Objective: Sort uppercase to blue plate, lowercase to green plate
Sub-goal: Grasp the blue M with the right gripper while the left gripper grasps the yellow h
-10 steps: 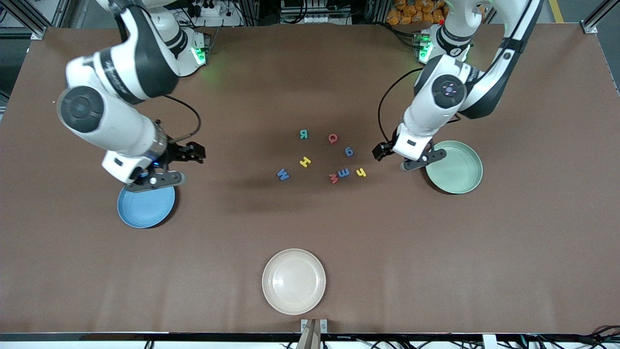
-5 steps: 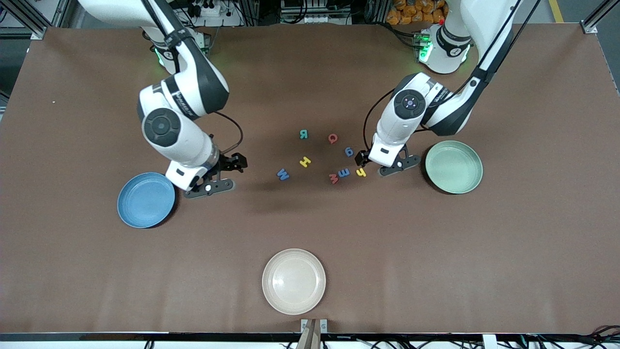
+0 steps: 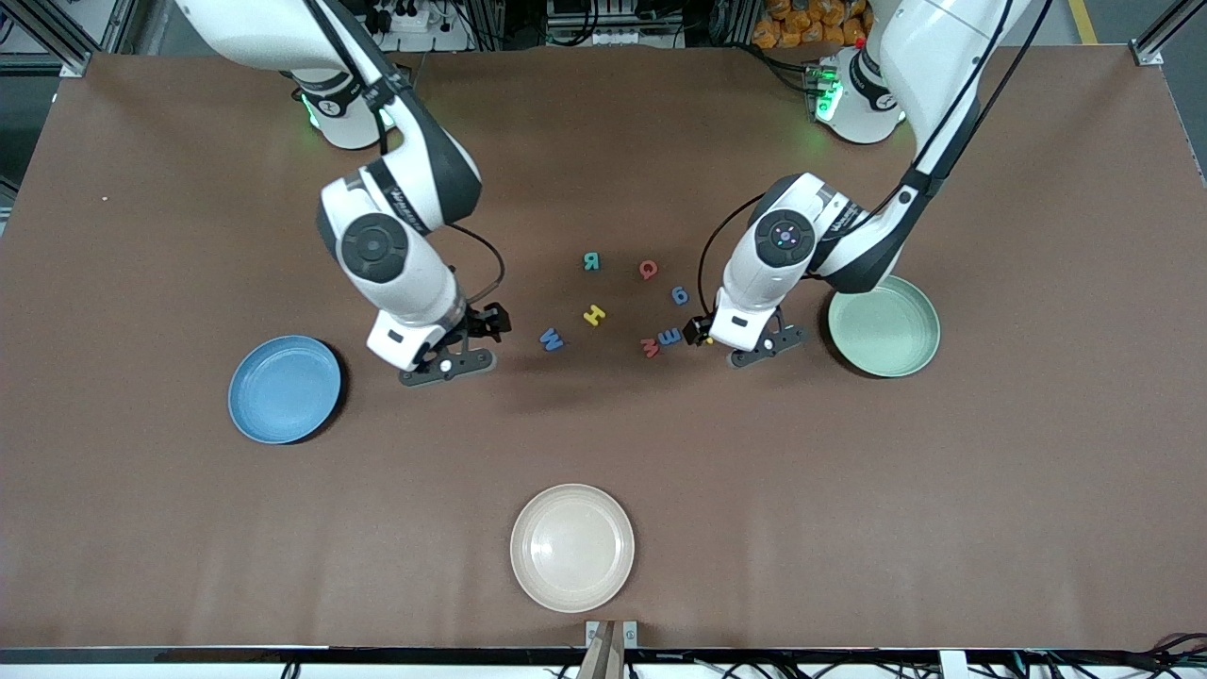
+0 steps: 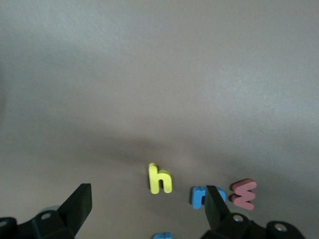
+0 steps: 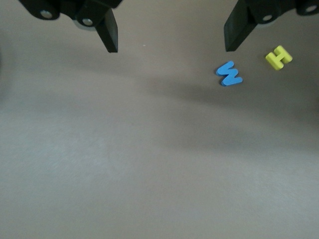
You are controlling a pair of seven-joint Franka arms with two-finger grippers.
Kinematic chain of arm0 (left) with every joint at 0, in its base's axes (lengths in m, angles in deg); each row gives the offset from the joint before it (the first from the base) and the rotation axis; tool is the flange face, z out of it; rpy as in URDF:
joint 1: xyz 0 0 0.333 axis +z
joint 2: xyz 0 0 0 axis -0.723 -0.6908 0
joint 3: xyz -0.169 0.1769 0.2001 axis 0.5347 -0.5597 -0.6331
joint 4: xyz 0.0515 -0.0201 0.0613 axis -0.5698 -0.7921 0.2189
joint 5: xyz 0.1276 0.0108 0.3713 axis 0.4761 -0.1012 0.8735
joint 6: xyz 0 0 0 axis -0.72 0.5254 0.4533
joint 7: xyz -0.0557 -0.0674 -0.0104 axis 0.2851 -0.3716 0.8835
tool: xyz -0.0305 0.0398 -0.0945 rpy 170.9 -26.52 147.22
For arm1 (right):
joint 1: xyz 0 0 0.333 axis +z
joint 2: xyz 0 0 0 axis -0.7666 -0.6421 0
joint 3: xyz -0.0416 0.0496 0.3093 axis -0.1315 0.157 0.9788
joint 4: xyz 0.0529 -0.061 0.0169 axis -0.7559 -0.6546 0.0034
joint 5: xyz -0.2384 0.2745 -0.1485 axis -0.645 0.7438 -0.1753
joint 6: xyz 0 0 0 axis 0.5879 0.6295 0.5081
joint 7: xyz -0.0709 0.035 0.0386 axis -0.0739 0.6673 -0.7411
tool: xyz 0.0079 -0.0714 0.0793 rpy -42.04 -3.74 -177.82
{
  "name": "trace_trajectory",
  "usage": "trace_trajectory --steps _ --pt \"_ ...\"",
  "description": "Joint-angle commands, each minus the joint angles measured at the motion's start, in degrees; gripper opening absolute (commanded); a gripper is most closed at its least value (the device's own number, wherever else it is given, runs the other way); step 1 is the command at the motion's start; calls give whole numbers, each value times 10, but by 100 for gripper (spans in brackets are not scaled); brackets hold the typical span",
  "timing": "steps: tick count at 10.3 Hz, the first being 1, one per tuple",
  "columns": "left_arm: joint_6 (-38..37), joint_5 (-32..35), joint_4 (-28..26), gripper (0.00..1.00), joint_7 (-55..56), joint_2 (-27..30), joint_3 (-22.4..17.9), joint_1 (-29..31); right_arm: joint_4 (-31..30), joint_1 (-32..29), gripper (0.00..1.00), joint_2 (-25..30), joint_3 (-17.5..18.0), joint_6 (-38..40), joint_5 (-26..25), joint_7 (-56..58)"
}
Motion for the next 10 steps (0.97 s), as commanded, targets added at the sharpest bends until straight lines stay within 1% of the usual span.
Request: trace_trajectory --steps 1,2,3,4,5,6,7,9,10 --pt "8 20 25 100 36 -26 -25 -37 15 10 94 -40 17 -16 -37 -86" --pt "11 20 25 100 36 -29 -30 -43 14 13 93 -47 23 -50 -35 -104" --pt "20 24 25 99 36 -35 -38 -51 15 25 90 -63 28 -62 -37 -128" --pt "25 46 25 97 49 -42 -43 -57 15 35 89 -71 28 -84 -39 -154" --pt "25 92 25 93 83 -50 -43 -59 15 47 87 -80 28 -98 -42 -162" --pt "25 136 25 89 113 -60 -43 -60 15 59 82 -91 28 -102 -48 -168" --pt "26 154 27 86 131 -67 -42 -61 15 63 77 -100 28 -114 -61 -175" --pt "25 148 38 82 134 -71 -42 -65 8 72 73 -112 29 -120 -108 -189" --pt "25 147 41 82 142 -72 -42 -64 6 72 73 -112 30 -120 -113 -188"
